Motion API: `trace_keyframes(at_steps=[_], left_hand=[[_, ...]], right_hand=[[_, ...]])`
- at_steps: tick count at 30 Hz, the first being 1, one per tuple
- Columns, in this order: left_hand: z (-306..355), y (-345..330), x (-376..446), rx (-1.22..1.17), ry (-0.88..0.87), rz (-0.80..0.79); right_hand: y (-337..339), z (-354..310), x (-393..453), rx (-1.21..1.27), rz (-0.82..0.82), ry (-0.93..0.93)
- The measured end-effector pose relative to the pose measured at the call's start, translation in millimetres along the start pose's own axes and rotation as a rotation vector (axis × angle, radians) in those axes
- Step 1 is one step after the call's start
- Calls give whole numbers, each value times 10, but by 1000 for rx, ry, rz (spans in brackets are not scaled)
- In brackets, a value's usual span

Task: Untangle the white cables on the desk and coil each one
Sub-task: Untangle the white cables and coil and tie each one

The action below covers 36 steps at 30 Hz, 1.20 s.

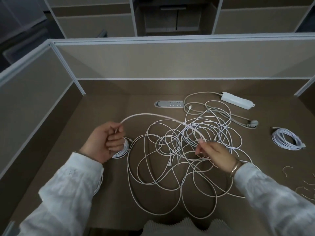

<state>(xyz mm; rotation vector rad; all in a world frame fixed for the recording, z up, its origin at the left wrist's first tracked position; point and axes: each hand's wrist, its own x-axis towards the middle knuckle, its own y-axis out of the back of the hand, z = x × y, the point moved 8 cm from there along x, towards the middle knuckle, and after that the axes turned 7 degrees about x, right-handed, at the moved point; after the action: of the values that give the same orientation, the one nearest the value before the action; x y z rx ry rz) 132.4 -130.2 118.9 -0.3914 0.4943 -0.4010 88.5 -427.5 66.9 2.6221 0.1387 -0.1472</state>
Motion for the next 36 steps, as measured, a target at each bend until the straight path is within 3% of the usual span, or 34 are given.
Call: trace_keyframes(at_steps=[4,8,11,14,21,24,26,29,31,33,36], left_hand=[[-362,-22,103,60,187,-28],[-541,-227,110,270,307,-95],[-686,-443,60,448,400,-244],[-797,-652,-1,543,509,-374],[-825,-794,33,593,422,-405],[-753,-800,3,604,322,-357],[-672,-820,11,799,215,-293],[-514,-821,109,1239,-59,-155],[-486,-832,136,1317,-133,-148],[-537,-788,150,1163,12,-193],[-685,-758,111,800,363,-255]], right_hand=[[-261,-571,-199,122,-143,123],[-579,-1059,-370,-324,-310,418],[-622,-1198,-341,-553,-223,508],[-624,-1285,-283,-603,-85,587],[-489,-1196,-180,-208,37,420],[-514,-978,-103,313,-98,123],[-527,-880,-89,549,-158,-72],[-538,-916,-73,126,-260,29],[-585,-948,-63,-231,-291,179],[-614,-951,-49,-433,-265,257],[-684,-932,-70,-570,-225,327]])
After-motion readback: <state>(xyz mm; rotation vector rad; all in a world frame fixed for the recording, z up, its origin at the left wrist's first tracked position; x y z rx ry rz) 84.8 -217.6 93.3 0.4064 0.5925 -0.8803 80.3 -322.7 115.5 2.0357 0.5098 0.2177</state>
